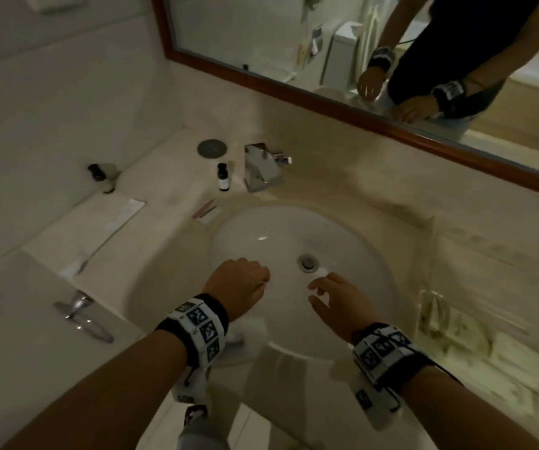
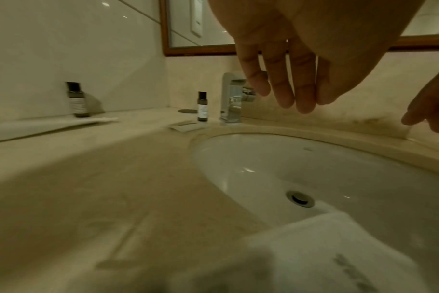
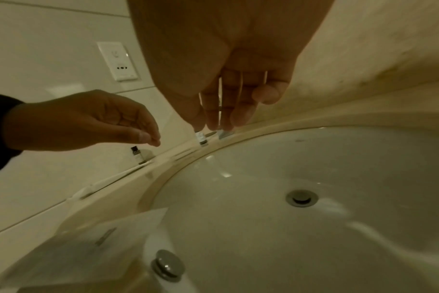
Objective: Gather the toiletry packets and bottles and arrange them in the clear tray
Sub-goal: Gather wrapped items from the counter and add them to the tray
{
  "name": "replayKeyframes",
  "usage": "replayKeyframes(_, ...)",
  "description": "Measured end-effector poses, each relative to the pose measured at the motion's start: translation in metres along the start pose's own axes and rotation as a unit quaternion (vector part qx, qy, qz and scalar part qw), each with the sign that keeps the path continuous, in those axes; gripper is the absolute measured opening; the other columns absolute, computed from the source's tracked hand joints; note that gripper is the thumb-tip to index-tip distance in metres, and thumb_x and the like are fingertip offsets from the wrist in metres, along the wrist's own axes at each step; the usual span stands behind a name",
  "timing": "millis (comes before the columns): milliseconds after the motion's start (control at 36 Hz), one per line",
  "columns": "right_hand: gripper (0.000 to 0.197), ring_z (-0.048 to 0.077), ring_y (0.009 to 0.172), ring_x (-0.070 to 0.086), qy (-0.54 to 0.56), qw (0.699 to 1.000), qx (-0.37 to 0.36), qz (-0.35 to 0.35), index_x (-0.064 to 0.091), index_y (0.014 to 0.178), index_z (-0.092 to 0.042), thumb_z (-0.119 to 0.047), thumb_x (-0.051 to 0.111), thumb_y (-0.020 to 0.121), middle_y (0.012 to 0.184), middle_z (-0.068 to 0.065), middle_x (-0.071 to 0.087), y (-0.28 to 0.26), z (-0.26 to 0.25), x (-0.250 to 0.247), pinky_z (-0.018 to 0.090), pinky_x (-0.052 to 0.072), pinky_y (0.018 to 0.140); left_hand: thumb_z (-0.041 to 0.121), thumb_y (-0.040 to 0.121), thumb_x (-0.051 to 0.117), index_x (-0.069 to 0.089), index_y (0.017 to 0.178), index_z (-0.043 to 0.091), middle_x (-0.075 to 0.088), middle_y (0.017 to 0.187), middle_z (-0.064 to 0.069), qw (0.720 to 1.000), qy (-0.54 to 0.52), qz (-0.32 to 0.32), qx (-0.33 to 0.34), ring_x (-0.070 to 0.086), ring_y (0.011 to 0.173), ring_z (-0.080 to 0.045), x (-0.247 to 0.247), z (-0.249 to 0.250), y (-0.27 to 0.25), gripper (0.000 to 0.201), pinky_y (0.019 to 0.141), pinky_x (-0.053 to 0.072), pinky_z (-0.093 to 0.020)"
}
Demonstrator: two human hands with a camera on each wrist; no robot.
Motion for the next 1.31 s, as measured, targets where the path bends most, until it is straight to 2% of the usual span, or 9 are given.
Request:
replayKeyframes(139,0.025,0.007,0.078,0.044,0.005,0.999,-0.025,-0.027,0.056,0.114,-0.028,-0.036,0.050,0.091,0.111,-0.006,0.056,0.019,-0.034,0.021,0.021,0.040,0.074,0.016,0.086,0.057,0.067,0.089,0.012,0.068,0.083,-0.009,0.999,-0.007,-0.005,-0.038,0.062,0.074,-0.030,-0.008,-0.038,-0.019,0.011,0.067,0.051,-0.038)
replayKeyframes(222,0.023,0.007,0.077,0.046,0.006,0.998,-0.037,-0.041,0.056,0.112,-0.030,-0.037,0.050,0.091,0.109,-0.008,0.056,0.029,-0.051,0.032,0.021,0.040,0.073,0.018,0.088,0.055,0.066,0.093,0.013,0.068,0.088,-0.009,0.999,-0.007,-0.005,-0.051,0.062,0.079,-0.031,-0.009,-0.054,-0.027,0.013,0.070,0.048,-0.038)
replayKeyframes(389,0.023,0.007,0.077,0.049,0.015,0.994,-0.057,-0.092,0.057,0.112,-0.032,-0.036,0.053,0.089,0.107,-0.008,0.056,0.040,-0.073,0.055,0.022,0.043,0.073,0.024,0.096,0.042,0.060,0.111,0.017,0.063,0.109,-0.005,0.995,0.001,-0.061,-0.080,0.057,0.098,-0.026,0.000,-0.080,-0.038,0.025,0.086,0.043,-0.036)
replayKeyframes(583,0.030,0.010,0.096,0.052,-0.010,0.981,-0.060,-0.182,0.054,0.117,-0.033,-0.036,0.053,0.088,0.116,-0.008,0.055,0.042,-0.085,0.076,0.025,0.043,0.087,0.024,0.097,0.040,0.058,0.115,0.019,0.062,0.113,-0.005,0.993,0.009,-0.077,-0.090,0.056,0.100,-0.026,0.003,-0.103,-0.046,0.026,0.088,0.042,-0.036)
replayKeyframes(667,0.031,0.011,0.101,0.053,-0.012,0.981,-0.063,-0.184,0.053,0.118,-0.033,-0.036,0.054,0.088,0.116,-0.008,0.055,0.044,-0.090,0.079,0.025,0.043,0.088,0.026,0.097,0.039,0.056,0.116,0.020,0.061,0.114,-0.003,0.992,0.014,-0.076,-0.095,0.055,0.103,-0.024,0.001,-0.115,-0.047,0.027,0.089,0.042,-0.035)
replayKeyframes(778,0.031,0.010,0.092,0.051,-0.007,0.982,-0.059,-0.178,0.053,0.118,-0.032,-0.036,0.054,0.087,0.115,-0.008,0.056,0.056,-0.097,0.082,0.024,0.041,0.084,0.027,0.097,0.039,0.055,0.117,0.020,0.059,0.117,-0.003,0.991,0.006,-0.080,-0.106,0.054,0.105,-0.025,-0.002,-0.132,-0.047,0.027,0.091,0.041,-0.035)
replayKeyframes(917,0.030,0.014,0.100,0.055,-0.013,0.985,-0.047,-0.163,0.053,0.118,-0.031,-0.034,0.052,0.088,0.115,-0.006,0.056,0.083,-0.106,0.083,0.024,0.041,0.084,0.027,0.097,0.039,0.054,0.117,0.020,0.057,0.119,-0.003,0.990,0.004,-0.076,-0.122,0.052,0.107,-0.025,-0.005,-0.153,-0.044,0.026,0.092,0.040,-0.035)
replayKeyframes(1139,0.032,0.015,0.097,0.057,-0.020,0.989,-0.048,-0.135,0.052,0.121,-0.029,-0.033,0.053,0.089,0.118,-0.004,0.054,0.131,-0.127,0.078,0.028,0.046,0.084,0.027,0.095,0.042,0.057,0.113,0.020,0.057,0.116,-0.002,0.987,-0.008,-0.048,-0.151,0.052,0.105,-0.025,-0.012,-0.191,-0.038,0.024,0.091,0.041,-0.037)
replayKeyframes(1306,0.035,0.019,0.104,0.056,-0.023,0.992,-0.046,-0.113,0.049,0.124,-0.027,-0.032,0.053,0.090,0.125,-0.002,0.046,0.169,-0.146,0.073,0.033,0.048,0.088,0.026,0.094,0.046,0.058,0.112,0.018,0.056,0.119,-0.002,0.983,-0.002,-0.016,-0.184,0.051,0.107,-0.024,-0.024,-0.232,-0.038,0.023,0.093,0.041,-0.036)
Point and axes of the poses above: each hand's wrist, its own y-axis towards the middle knuckle, its own x-axis out of the palm, z = x × y, the point moved 6 cm from there along y, towards the middle knuckle
